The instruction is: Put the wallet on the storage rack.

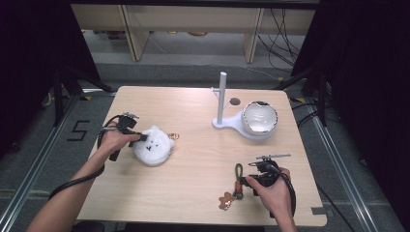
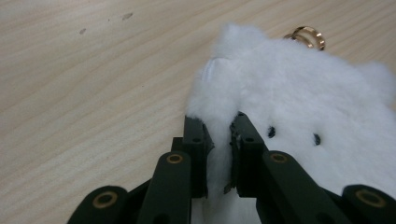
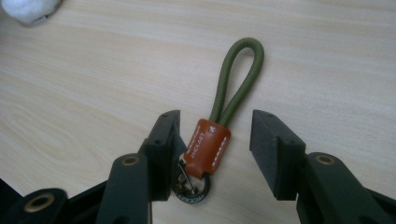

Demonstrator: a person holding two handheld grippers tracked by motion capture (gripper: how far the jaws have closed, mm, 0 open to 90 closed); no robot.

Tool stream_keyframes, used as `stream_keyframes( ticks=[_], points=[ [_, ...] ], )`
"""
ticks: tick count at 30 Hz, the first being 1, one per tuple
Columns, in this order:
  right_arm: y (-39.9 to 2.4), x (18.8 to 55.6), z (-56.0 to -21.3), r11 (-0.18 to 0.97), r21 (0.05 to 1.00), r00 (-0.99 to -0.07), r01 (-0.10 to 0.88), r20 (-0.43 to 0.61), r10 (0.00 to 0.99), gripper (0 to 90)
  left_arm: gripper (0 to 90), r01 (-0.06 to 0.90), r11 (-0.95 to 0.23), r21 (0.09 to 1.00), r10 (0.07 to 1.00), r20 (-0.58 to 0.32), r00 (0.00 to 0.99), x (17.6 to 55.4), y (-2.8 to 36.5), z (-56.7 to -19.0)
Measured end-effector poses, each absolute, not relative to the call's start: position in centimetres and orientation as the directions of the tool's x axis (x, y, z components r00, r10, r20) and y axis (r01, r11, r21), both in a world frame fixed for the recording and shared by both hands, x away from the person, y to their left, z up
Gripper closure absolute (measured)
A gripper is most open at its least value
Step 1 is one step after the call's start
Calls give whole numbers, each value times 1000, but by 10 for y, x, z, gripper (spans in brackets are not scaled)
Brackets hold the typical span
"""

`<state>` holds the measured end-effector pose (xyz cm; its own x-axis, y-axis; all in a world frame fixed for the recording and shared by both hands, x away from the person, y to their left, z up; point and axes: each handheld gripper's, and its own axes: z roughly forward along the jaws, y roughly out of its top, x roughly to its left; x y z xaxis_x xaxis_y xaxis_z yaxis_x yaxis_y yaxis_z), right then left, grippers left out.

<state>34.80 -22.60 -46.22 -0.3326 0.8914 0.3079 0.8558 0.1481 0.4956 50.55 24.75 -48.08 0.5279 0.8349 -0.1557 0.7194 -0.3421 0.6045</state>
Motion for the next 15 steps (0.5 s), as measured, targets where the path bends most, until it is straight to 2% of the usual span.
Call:
stream_keyframes(
  ticks=[1,3,4,8,12,15],
  points=[
    [-226,348,-461,132,494,-326,859,330,886,538,787,707,-333,624,832,-159,532,502,248,-479],
    [-226,348,-460,143,505,-335,851,314,888,538,789,697,-329,637,829,-159,536,498,248,-476],
    [-225,347,-455,123,509,-318,852,316,894,538,789,670,-304,677,822,-169,544,489,247,-472],
    [-224,348,-452,111,541,-317,834,304,898,536,791,623,-257,739,809,-188,557,473,247,-466],
    [-222,348,-450,126,592,-362,796,298,883,535,793,584,-216,782,800,-201,565,460,244,-461],
    [-216,349,-446,102,600,-356,794,323,877,535,793,533,-167,829,795,-207,570,450,239,-458]
  ],
)
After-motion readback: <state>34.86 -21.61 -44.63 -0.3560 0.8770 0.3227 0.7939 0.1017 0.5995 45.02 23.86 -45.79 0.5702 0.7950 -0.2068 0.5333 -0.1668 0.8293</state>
